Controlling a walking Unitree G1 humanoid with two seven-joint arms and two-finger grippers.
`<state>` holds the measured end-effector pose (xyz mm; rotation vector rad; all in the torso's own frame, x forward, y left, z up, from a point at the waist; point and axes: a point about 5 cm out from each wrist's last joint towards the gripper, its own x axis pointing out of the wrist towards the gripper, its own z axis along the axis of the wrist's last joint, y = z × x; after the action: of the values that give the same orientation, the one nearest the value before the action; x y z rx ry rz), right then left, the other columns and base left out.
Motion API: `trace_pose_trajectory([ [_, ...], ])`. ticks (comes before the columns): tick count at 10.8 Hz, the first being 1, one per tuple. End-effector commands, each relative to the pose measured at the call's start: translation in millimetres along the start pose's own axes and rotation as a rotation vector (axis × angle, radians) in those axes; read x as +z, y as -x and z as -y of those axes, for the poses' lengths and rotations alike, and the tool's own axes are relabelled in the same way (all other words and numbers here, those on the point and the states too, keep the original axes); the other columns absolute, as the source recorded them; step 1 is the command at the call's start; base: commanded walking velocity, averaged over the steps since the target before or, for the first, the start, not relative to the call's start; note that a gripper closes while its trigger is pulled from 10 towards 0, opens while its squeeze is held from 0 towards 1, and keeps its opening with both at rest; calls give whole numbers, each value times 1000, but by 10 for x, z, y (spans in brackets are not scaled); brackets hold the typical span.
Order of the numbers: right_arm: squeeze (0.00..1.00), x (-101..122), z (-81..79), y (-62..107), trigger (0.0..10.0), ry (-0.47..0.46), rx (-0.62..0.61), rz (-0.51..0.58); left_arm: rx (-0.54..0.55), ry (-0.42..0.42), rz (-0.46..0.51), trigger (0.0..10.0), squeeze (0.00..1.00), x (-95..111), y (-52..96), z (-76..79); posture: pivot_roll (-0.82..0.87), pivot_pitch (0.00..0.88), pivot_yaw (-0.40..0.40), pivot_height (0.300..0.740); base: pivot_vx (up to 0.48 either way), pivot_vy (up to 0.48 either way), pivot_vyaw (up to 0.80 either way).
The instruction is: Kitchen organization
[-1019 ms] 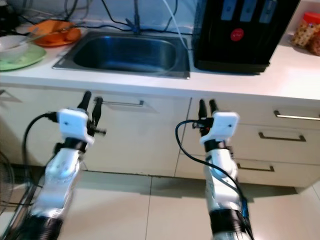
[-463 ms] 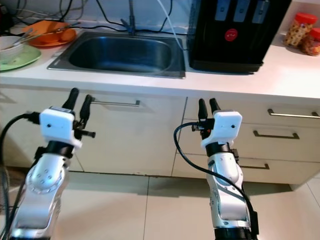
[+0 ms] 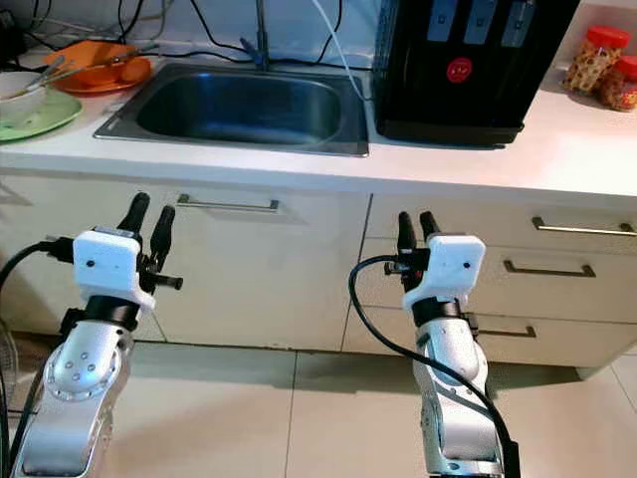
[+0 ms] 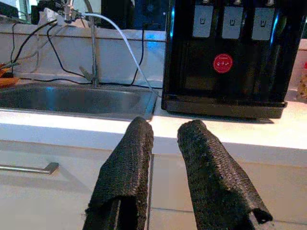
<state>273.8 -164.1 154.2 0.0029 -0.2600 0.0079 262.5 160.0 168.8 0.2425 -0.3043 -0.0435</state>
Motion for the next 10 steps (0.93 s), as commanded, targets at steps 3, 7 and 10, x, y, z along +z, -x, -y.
trace_pose_trajectory([
  [3,0,36,-10,14,10000,-18,-9,5,-12,27,25,10000,0,70,-7,37,152,15,-7,717,0,0,0],
  [7,0,13,-26,-3,10000,-25,-2,-5,-11,22,21,10000,0,63,-5,34,159,15,-17,717,0,0,0],
  [10,0,-5,-35,-2,10000,-28,2,-14,-7,32,-5,10000,0,31,-20,42,157,17,-16,717,0,87,0],
])
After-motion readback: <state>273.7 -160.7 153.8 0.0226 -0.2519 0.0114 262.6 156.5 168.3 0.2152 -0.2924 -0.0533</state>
